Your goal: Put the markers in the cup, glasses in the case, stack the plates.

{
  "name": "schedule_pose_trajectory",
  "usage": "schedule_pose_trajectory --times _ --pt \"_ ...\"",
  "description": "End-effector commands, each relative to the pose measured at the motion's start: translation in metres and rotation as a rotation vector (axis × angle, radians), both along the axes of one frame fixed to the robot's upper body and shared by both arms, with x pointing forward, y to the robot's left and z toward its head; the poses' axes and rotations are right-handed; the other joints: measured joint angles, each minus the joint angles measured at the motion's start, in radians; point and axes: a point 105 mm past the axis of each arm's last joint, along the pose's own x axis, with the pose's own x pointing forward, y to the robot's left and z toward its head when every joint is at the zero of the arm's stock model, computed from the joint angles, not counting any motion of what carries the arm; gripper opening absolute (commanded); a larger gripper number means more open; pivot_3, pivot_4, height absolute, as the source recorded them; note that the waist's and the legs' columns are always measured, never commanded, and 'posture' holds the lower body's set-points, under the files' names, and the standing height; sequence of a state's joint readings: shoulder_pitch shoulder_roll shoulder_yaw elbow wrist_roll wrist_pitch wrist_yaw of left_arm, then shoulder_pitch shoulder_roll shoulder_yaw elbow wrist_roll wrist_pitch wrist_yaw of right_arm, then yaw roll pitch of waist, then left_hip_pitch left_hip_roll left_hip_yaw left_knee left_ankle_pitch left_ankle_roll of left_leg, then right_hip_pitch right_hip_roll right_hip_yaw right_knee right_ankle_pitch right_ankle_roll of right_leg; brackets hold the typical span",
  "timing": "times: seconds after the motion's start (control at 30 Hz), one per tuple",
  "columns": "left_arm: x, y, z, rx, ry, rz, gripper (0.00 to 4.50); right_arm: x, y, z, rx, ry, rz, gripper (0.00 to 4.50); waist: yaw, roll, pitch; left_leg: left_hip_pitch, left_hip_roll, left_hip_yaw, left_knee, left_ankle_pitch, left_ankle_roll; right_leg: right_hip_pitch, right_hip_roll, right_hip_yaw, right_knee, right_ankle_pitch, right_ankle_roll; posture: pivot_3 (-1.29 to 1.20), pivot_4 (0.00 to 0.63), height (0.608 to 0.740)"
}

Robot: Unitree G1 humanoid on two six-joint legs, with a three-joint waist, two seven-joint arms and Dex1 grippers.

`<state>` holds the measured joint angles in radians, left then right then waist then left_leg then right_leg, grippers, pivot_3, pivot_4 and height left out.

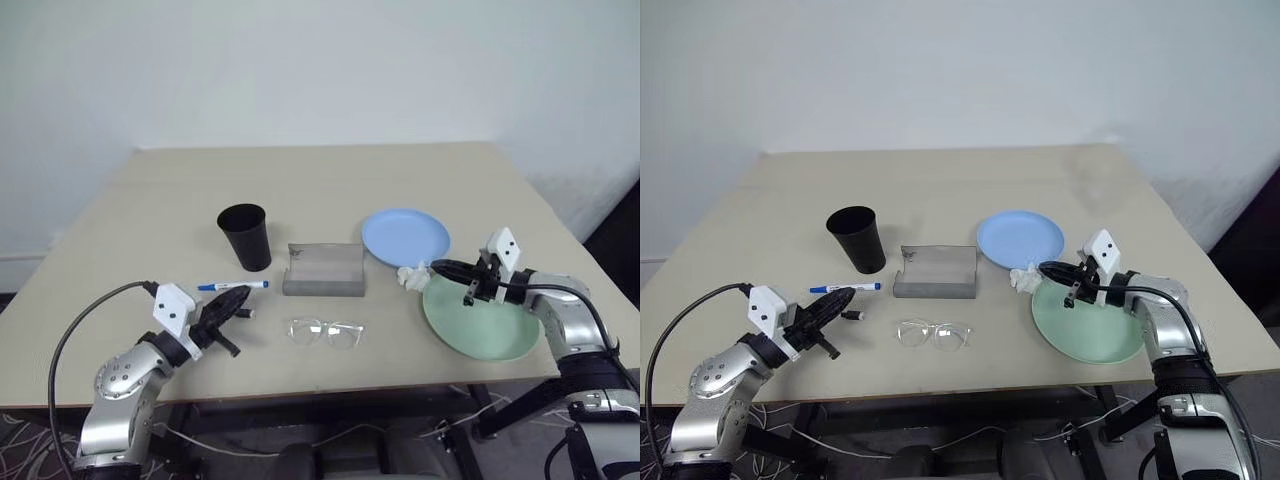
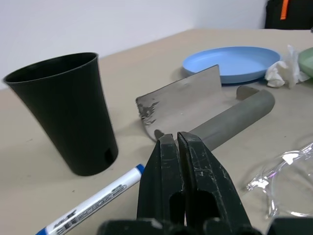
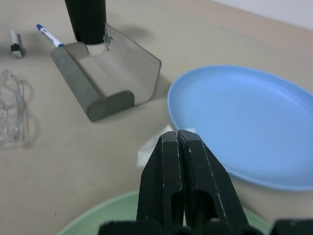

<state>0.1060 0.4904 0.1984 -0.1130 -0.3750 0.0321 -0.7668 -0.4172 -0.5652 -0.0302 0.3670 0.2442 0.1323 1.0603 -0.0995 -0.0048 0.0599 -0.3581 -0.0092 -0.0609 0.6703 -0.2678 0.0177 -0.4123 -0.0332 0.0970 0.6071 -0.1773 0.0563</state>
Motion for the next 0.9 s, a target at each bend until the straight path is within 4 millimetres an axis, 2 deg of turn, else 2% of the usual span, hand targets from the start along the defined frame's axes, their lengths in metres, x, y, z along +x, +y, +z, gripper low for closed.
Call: schedule_pose_trajectory --times 0.03,0.17,0.3,0.43,0.67,0.9 --pt "-0.001 -0.039 0.008 -0.046 -0.031 -0.122 0.00 0.004 -0.025 0.023 0.003 -0.058 -0.079 0.63 0.000 0.000 0.000 0.000 -0.001 0.000 0.000 0.000 0.000 0.000 0.000 0.000 0.000 0.000 0.000 0.00 0.000 0.737" --pt "0.000 -0.062 0.007 -0.080 -0.028 -0.170 0.00 0.003 -0.056 0.022 -0.029 -0.030 -0.165 1.94 0.000 0.000 0.000 0.000 -0.001 0.000 0.001 0.000 0.000 0.001 0.000 0.001 0.000 0.000 0.000 0.00 0.000 0.737" --pt "-0.002 -0.076 0.008 -0.100 -0.027 -0.203 0.00 0.003 -0.085 0.019 -0.065 0.018 -0.253 3.27 -0.001 0.000 0.000 0.000 -0.001 0.000 0.002 0.000 0.000 0.001 0.000 0.001 0.000 0.000 0.000 0.00 0.000 0.737" --pt "-0.001 -0.080 0.007 -0.102 -0.024 -0.214 0.00 0.001 -0.105 0.012 -0.085 0.105 -0.303 3.27 -0.001 0.000 0.000 0.000 -0.001 0.001 0.004 0.000 0.000 0.002 0.000 0.002 0.000 0.000 0.000 0.00 0.000 0.737" --pt "0.002 -0.083 0.008 -0.101 -0.024 -0.229 0.00 0.005 -0.123 0.005 -0.048 0.258 -0.352 3.27 -0.001 0.000 0.000 0.000 0.000 0.003 0.007 0.001 0.002 0.003 0.000 0.002 0.000 0.000 0.000 0.00 0.000 0.737" --pt "0.004 -0.086 0.007 -0.100 -0.025 -0.237 0.00 0.009 -0.126 0.003 -0.001 0.363 -0.364 3.27 -0.001 0.000 0.000 0.000 -0.001 0.003 0.008 0.001 0.003 0.003 0.000 0.003 0.000 0.000 0.000 0.00 0.000 0.737"
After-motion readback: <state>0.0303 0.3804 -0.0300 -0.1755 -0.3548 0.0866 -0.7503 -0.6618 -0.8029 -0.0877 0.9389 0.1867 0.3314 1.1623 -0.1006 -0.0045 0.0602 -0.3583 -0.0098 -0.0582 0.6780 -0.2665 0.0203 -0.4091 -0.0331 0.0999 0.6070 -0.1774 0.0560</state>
